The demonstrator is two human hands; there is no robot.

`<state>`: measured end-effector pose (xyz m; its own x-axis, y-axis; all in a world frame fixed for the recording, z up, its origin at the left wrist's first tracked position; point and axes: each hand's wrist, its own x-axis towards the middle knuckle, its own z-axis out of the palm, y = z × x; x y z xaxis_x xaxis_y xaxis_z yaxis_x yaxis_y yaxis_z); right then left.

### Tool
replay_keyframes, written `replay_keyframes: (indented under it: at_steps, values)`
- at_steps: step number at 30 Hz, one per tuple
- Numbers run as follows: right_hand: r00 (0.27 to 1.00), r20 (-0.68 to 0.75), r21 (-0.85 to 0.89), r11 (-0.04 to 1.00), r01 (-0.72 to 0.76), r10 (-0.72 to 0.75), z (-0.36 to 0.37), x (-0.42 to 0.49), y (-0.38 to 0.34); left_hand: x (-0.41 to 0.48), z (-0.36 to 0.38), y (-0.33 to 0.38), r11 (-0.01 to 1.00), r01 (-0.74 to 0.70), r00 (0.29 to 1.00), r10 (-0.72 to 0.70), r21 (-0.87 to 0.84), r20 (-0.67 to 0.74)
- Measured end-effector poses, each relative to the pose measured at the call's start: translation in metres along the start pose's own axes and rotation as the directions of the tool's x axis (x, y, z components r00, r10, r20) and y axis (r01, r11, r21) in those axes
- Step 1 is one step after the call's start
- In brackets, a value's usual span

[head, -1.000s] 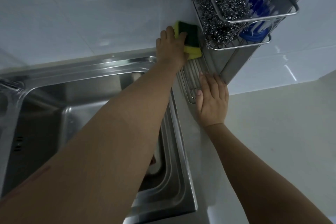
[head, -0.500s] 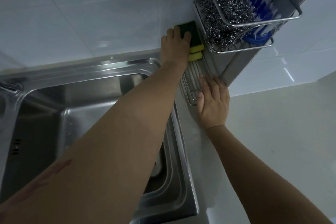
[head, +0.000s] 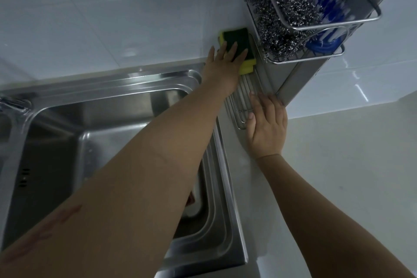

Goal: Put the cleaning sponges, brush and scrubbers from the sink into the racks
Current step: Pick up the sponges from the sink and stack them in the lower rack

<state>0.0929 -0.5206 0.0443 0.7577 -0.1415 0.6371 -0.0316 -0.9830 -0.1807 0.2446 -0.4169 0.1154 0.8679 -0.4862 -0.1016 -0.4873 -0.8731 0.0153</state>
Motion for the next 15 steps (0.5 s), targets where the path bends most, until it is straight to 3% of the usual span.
replay_keyframes:
  at_steps: [5,10,15]
  values:
    - [1.0,0.018,0.005,1.0,-0.009,0.009,-0.001,0.001,-0.001,-0.002,-0.005,0.004,0.999,0.02,0.998,-0.023,0.049,0.062]
    - [0.999,0.038,0.004,1.0,-0.003,0.003,-0.005,0.001,-0.002,-0.024,0.006,-0.002,0.997,0.059,0.998,-0.058,-0.05,0.017]
    - [0.986,0.166,-0.016,1.0,-0.01,0.013,-0.016,0.003,-0.004,-0.073,0.016,-0.005,0.982,0.102,0.995,-0.103,-0.161,0.007]
